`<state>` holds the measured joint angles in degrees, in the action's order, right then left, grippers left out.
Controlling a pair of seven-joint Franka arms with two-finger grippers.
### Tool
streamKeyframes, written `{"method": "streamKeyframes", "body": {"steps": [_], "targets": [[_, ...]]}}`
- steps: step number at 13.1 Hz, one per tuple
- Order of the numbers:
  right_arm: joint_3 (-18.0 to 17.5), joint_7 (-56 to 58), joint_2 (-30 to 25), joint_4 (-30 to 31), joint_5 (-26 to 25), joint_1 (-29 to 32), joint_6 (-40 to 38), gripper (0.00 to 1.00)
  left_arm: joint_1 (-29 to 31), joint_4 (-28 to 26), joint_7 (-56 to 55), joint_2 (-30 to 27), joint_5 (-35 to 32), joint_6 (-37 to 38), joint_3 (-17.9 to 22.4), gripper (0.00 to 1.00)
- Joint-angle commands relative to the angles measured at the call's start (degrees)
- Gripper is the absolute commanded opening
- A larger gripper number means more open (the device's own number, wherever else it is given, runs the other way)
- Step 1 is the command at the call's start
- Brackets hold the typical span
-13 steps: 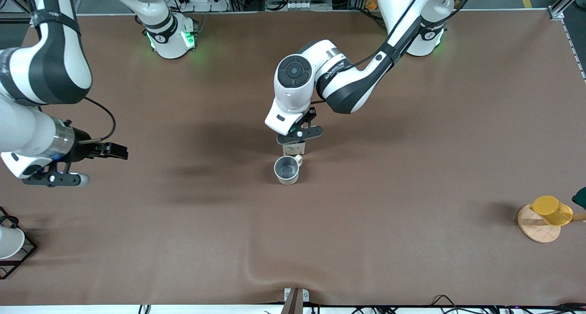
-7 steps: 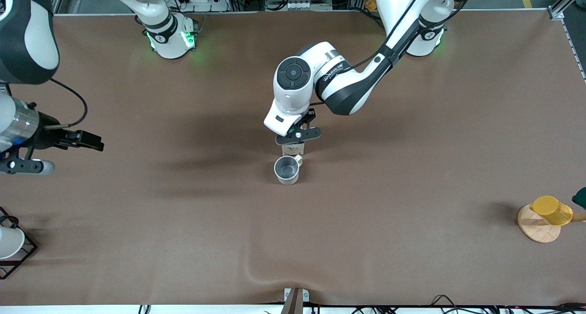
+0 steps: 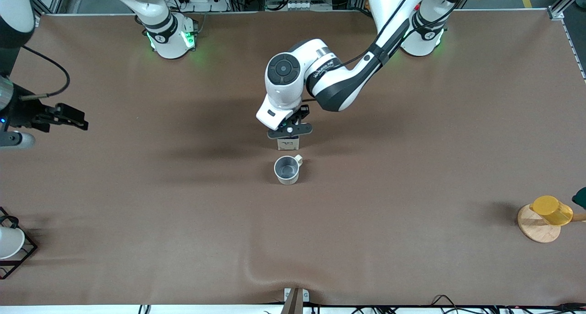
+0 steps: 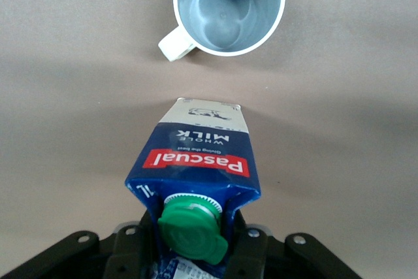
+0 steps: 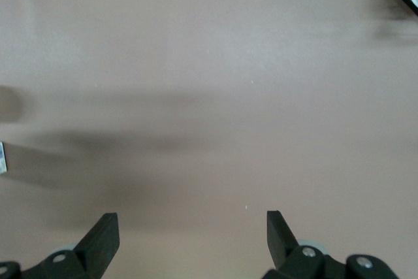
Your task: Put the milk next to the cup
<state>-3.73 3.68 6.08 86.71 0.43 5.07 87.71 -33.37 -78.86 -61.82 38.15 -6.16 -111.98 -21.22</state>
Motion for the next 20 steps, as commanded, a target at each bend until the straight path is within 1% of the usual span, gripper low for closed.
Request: {"method": "streamKeyframes", "body": {"steps": [1, 5, 9, 10, 13, 14, 15, 16, 17, 20], "targets": [[-0.67, 1.16, -2.82, 1.45, 0.97, 1.26, -1.05, 1.00, -0.47, 1.52, 0.30, 0.88, -1.66, 0.09, 1.08, 0.28], [-1.02, 1.33, -2.91, 0.22, 1.06, 1.08, -1.40, 1.00, -0.47, 1.60, 0.73, 1.05, -1.66, -0.08, 1.53, 0.29], [-0.76, 1.07, -5.37, -0.93, 1.06, 1.44, -5.44, 1.00, -0.38, 1.60, 2.66, 1.40, -1.66, -2.19, 1.96, 0.29], [-0.76, 0.55, -5.55, -0.93, 1.06, 1.35, -5.79, 1.00, -0.47, 1.60, 2.93, 1.40, -1.66, -2.71, 2.58, 0.29], [-0.41, 0.28, -5.73, -0.93, 1.06, 1.00, -6.59, 1.00, -0.47, 1.52, 3.02, 1.49, -1.66, -3.33, 2.67, 0.32], [0.12, -1.03, -5.81, -1.01, 1.15, 0.91, -6.93, 1.00, -0.47, 1.60, 2.93, 1.75, -1.57, -3.33, 2.67, 0.45], [1.17, -2.52, -5.99, -1.10, 1.24, -0.14, -7.29, 1.00, -0.47, 1.52, 3.02, 1.84, -1.66, -3.33, 2.67, 0.87], [2.66, -2.80, -6.16, -1.19, 1.41, -1.71, -7.46, 1.00, -0.47, 1.52, 2.93, 1.67, -1.66, -3.33, 2.67, 1.00], [3.72, -2.80, -6.25, -1.19, 1.59, -2.77, -7.38, 1.00, -0.30, 1.60, 2.84, 1.15, -1.66, -3.33, 2.67, 1.00], [4.25, -2.80, -6.25, -1.45, 1.94, -2.96, -7.38, 1.00, 0.40, 1.52, 2.84, -3.32, -1.66, -1.76, 2.76, 1.00]]}}
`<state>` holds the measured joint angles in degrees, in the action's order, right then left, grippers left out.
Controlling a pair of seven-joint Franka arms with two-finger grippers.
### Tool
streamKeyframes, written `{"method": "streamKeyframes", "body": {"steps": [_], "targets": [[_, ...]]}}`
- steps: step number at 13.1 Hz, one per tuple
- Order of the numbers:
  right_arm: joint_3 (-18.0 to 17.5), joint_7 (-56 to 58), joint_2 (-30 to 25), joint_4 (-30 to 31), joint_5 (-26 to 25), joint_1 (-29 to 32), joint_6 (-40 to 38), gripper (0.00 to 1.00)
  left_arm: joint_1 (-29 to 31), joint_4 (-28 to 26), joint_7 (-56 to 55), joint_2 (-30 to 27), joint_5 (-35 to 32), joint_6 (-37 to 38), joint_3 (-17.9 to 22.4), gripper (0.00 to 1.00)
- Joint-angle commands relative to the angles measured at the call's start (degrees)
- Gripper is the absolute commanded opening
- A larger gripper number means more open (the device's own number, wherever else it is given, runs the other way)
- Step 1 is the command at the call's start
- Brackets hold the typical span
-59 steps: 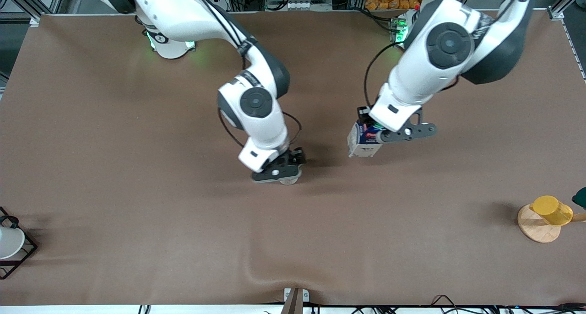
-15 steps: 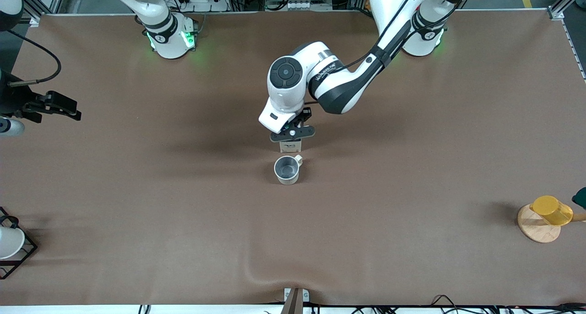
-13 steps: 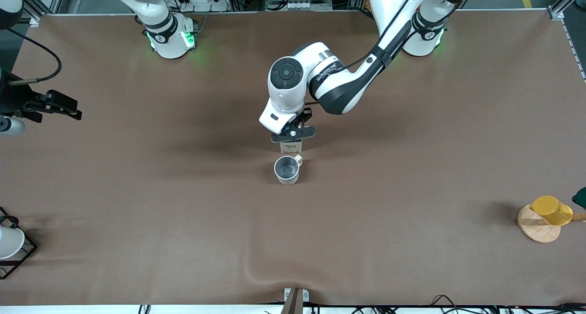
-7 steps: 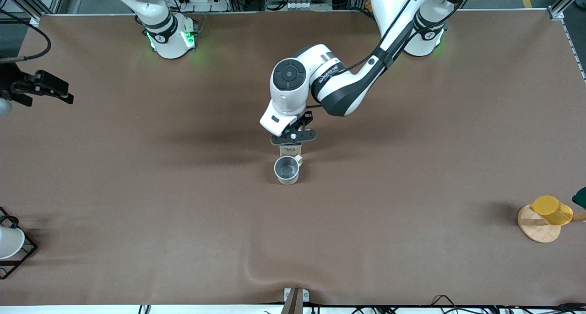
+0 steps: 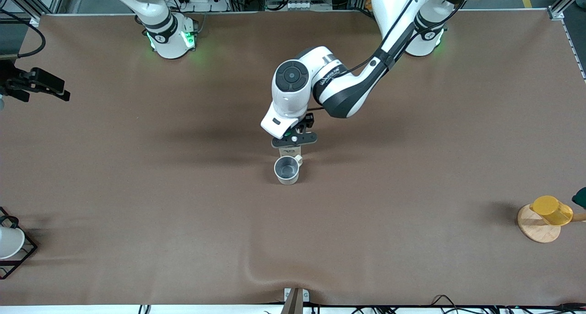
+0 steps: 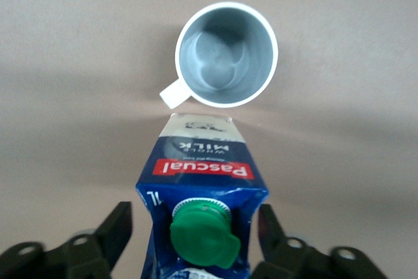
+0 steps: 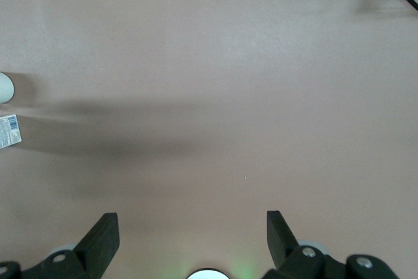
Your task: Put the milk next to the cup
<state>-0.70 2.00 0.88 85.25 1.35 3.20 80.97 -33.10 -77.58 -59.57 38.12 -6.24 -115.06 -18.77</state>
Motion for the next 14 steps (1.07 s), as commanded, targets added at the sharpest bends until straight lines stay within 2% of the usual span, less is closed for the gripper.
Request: {"method": "streamKeyframes", "body": {"steps": [1, 5, 8, 11, 14], "targets": [[1.05, -1.03, -1.14, -0.26, 1.03, -0.65, -0.55, 1.00, 0.40, 0.32, 0.50, -5.23, -1.59, 3.16, 0.23, 1.00], [1.05, -1.03, -1.14, -0.26, 0.94, 0.05, -0.64, 1.00, 8.99, -0.29, 1.99, -17.25, -0.98, 9.31, -0.03, 1.00], [1.48, -0.33, -1.41, -0.26, 0.76, 1.10, -0.64, 1.00, 17.60, -0.38, 8.74, -24.39, -0.53, 15.82, -0.39, 1.00], [1.40, -0.32, -1.32, -0.52, -0.64, 1.29, -0.72, 1.00, 25.17, -0.38, 19.72, -28.35, 0.34, 17.94, -0.47, 1.00], [1.13, -0.77, -1.06, -0.70, -0.82, 1.02, -0.46, 1.00, 31.50, -0.38, 24.31, -30.29, 0.52, 21.53, -0.47, 1.00]]}}
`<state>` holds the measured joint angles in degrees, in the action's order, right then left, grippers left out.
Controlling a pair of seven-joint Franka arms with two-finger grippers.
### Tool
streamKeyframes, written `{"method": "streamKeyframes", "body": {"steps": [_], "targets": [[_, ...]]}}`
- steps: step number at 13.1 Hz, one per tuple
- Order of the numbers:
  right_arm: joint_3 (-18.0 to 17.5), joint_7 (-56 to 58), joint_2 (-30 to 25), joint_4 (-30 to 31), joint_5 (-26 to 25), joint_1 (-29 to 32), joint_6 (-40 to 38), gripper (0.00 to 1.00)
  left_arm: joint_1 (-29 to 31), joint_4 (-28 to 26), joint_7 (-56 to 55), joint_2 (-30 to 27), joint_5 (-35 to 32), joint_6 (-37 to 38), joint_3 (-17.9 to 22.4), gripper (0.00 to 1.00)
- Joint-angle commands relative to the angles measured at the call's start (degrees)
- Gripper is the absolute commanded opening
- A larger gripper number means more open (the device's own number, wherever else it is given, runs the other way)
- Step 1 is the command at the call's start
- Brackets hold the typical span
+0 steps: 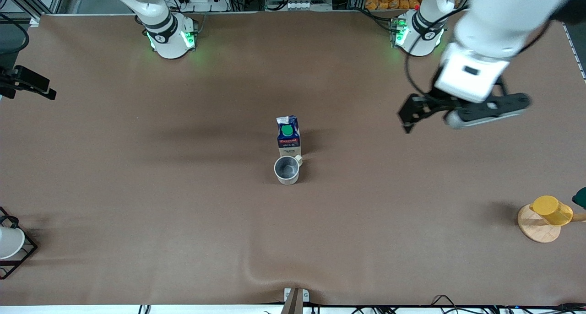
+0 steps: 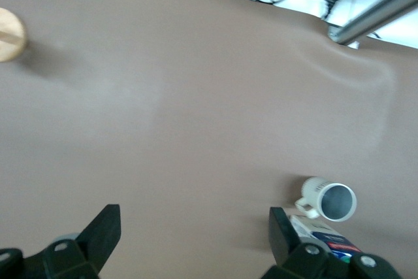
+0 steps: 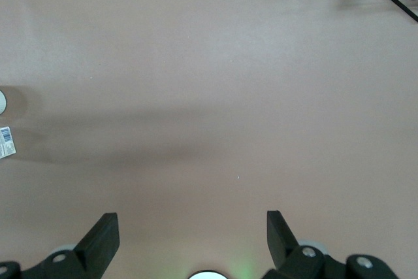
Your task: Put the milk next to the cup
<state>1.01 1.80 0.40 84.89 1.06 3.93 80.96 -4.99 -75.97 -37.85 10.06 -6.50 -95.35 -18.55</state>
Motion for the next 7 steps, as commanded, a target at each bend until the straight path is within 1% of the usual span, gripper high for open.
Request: {"method": "streamKeyframes", "body": {"steps": [1, 5, 7], "targets": [[-0.57, -0.57, -0.32, -0.69, -0.53, 0.28, -0.28, 1.00, 5.32, -1.99, 4.78, -2.59, 1.22, 2.62, -0.70, 1.00], [-0.74, 0.05, -0.14, -0.70, -0.27, 0.02, -0.28, 1.00, 12.27, -2.07, 13.04, -3.47, 1.23, 4.39, -0.61, 1.00], [-0.66, 0.05, 0.03, -0.61, 0.17, 0.46, -0.45, 1.00, 13.95, -3.21, 15.08, -4.34, 1.92, 5.52, -0.35, 1.00]]}}
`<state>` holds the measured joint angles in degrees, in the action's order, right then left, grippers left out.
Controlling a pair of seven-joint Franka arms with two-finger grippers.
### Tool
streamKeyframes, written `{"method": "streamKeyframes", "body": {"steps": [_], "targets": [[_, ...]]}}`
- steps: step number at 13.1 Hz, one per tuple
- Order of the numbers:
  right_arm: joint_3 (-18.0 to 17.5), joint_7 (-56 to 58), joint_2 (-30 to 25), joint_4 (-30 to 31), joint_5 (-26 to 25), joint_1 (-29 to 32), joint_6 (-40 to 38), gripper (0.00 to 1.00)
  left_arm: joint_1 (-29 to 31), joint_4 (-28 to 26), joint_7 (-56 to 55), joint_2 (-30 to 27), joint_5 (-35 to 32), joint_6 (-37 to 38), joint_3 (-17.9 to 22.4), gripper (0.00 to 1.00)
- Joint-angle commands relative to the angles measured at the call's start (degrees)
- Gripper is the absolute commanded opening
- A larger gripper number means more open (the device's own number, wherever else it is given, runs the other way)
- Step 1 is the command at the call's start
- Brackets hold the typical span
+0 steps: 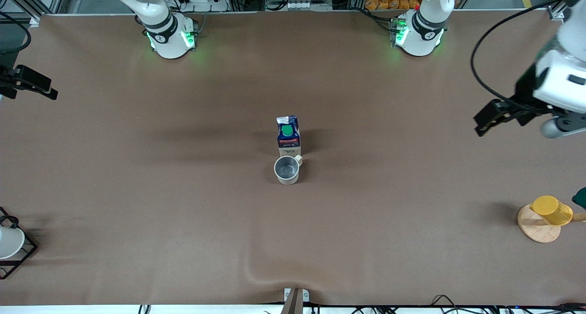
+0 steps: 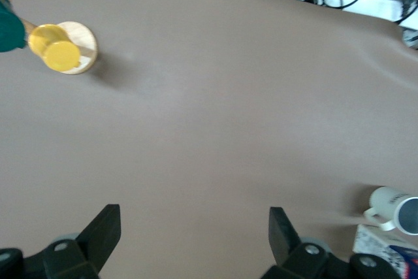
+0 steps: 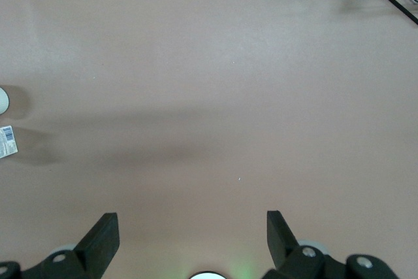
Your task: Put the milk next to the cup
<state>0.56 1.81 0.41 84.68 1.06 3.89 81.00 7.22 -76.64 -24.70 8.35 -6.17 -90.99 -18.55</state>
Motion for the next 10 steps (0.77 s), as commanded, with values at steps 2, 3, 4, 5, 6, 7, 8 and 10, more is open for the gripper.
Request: {"method": "streamKeyframes", "body": {"steps": [2, 3, 4, 5, 6, 7, 8, 10], "targets": [[-0.03, 0.04, 0.11, -0.31, 0.35, 0.86, -0.59, 1.00, -2.44, -7.45, 5.25, -6.22, 1.77, 0.29, 6.03, 1.00], [-0.03, 0.13, 0.20, -0.22, 0.09, 0.59, -0.24, 1.00, -4.21, -8.69, 8.06, -7.02, 2.73, 0.11, 9.46, 1.00], [-0.03, 0.13, 0.20, -0.22, -0.18, 0.42, -0.06, 1.00, -4.23, -10.10, 10.43, -8.08, 3.70, 0.11, 10.72, 1.00], [-0.03, 0.13, 0.29, -0.22, -0.18, 0.50, -0.14, 1.00, -4.23, -11.42, 11.50, -8.96, 3.97, 0.02, 10.90, 1.00], [-0.03, 0.13, 0.29, -0.22, -0.18, 0.50, -0.23, 1.00, -4.31, -11.34, 11.86, -9.05, 3.80, 0.02, 11.17, 1.00], [-0.03, 0.13, 0.38, -0.13, -0.09, 0.59, -0.23, 1.00, -4.49, -11.08, 13.17, -9.05, 3.45, 0.02, 11.17, 1.00], [-0.03, 0.13, 0.38, -0.13, 0.17, 0.77, -0.23, 1.00, -4.58, -10.73, 13.53, -8.97, 3.27, 0.02, 11.17, 1.00], [-0.03, 0.13, 0.46, -0.04, 0.17, 0.77, -0.23, 1.00, -4.84, -9.77, 13.36, -8.97, 3.09, 0.28, 11.17, 1.00]]}}
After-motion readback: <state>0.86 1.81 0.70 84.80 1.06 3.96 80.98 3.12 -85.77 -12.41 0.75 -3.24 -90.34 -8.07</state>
